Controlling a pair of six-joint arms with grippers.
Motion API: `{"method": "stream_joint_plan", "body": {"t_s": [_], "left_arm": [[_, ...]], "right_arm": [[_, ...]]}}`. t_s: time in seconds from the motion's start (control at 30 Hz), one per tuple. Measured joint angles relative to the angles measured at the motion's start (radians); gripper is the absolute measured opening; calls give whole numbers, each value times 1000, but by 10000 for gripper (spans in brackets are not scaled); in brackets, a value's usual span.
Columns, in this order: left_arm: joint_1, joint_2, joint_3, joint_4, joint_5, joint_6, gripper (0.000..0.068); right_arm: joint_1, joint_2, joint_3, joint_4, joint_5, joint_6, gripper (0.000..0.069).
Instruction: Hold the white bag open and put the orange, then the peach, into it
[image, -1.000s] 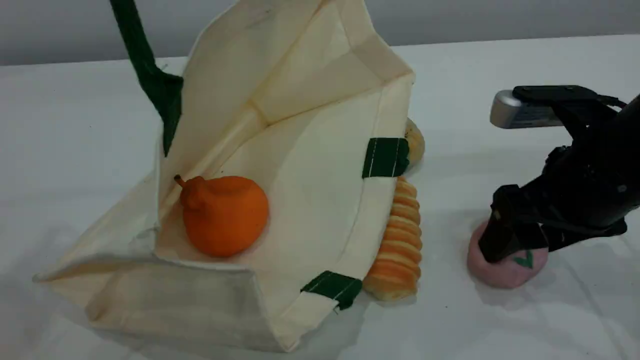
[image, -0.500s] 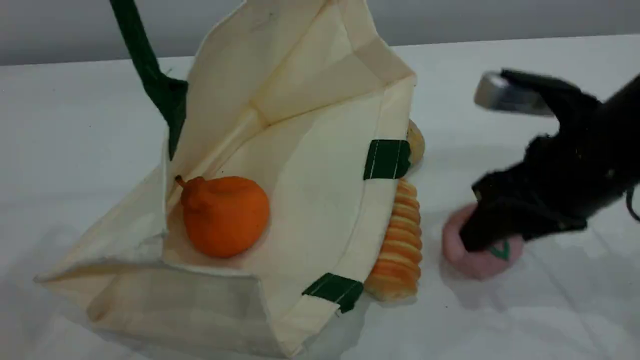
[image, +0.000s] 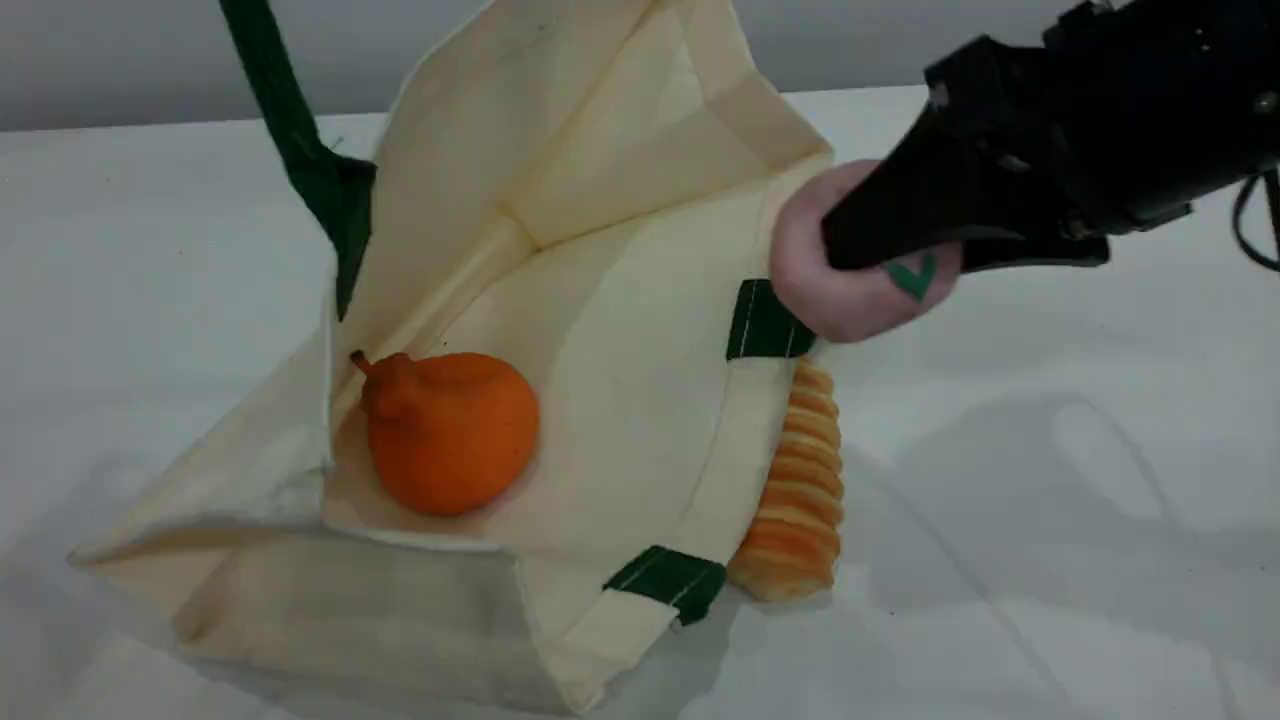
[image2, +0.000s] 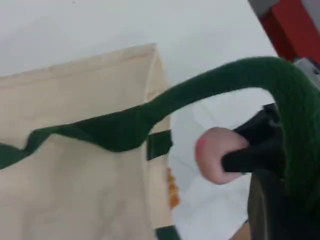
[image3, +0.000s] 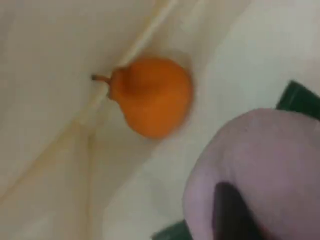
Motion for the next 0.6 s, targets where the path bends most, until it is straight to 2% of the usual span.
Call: {"method": "stream_joint_plan", "body": {"t_s": [0.17, 0.6], "left_arm": [[0, 0, 0, -59, -18, 33, 62], [0, 0, 0, -60, -15, 31, 62]], "right_arm": [[32, 38, -42, 91, 34, -109, 298], [301, 285, -308, 89, -36, -111, 298]]}}
